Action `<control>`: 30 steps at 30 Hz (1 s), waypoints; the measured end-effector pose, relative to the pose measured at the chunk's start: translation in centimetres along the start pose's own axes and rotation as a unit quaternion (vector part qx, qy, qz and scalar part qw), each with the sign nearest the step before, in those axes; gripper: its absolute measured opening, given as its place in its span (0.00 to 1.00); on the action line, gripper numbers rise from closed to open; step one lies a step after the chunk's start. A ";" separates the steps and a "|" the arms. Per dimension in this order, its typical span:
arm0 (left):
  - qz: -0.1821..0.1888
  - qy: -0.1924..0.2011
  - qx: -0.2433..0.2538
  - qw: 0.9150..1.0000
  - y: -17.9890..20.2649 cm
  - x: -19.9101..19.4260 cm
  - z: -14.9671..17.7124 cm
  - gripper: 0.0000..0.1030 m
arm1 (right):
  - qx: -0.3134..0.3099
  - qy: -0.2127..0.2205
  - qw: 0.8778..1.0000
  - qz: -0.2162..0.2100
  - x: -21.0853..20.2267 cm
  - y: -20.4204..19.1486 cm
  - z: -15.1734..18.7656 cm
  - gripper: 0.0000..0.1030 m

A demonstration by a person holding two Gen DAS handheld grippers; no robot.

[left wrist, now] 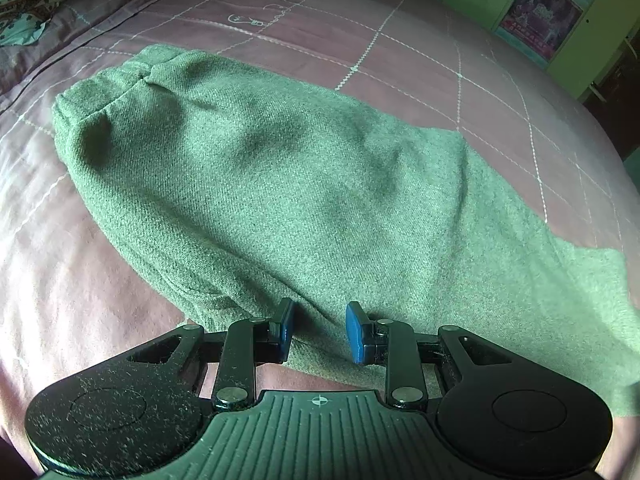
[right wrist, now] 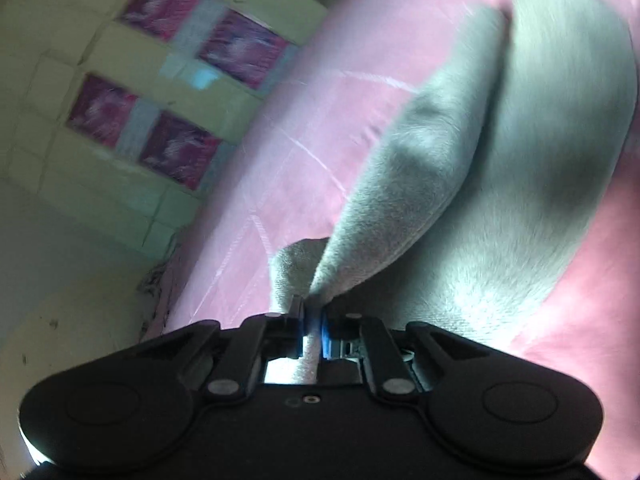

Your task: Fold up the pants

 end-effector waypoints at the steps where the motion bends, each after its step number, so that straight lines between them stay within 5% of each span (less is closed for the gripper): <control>1: -0.005 0.003 0.008 1.000 0.2 0.1 0.1 0.28 | -0.033 0.002 0.999 0.013 -0.7 -0.1 0.7 0.08; 4: -0.024 0.006 0.037 0.999 1.0 0.1 0.1 0.28 | -0.085 -0.066 0.983 0.146 2.3 3.1 2.7 0.09; 10: -0.008 0.024 0.054 0.998 3.6 -1.8 -0.2 0.28 | -0.005 -0.039 0.998 0.058 0.3 3.9 -0.1 0.35; 15: 0.020 -0.004 0.063 0.998 7.3 -0.5 1.2 0.28 | 0.104 -0.004 0.993 0.051 -0.4 7.7 -2.3 0.35; 20: -0.002 -0.014 0.082 0.997 8.5 0.7 2.2 0.30 | 0.151 0.008 0.988 0.041 2.0 9.8 -4.2 0.31; 24: 0.002 -0.019 0.078 0.997 8.2 0.5 2.1 0.30 | 0.172 0.058 0.982 0.042 2.5 10.3 -6.5 0.10; 26: 0.000 -0.020 0.086 0.996 8.3 0.5 2.1 0.30 | 0.138 0.082 0.987 0.031 2.4 8.3 -7.5 0.08; 28: -0.004 -0.018 0.103 0.995 8.6 0.4 2.3 0.30 | 0.020 0.103 0.994 0.028 1.8 3.9 -7.9 0.08; 30: -0.006 -0.016 0.111 0.994 8.6 0.2 2.4 0.30 | -0.094 0.115 0.988 0.041 0.5 0.5 -6.7 0.08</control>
Point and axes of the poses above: each gripper's, at about its wrist camera, not at the fingertips, and x roughly the way its jaws point, y to its right, z to its underside, the point moved 5 cm from there along x, roughly the way its jaws point, and after that the axes turned 5 degrees about x, right-handed, at the moved point
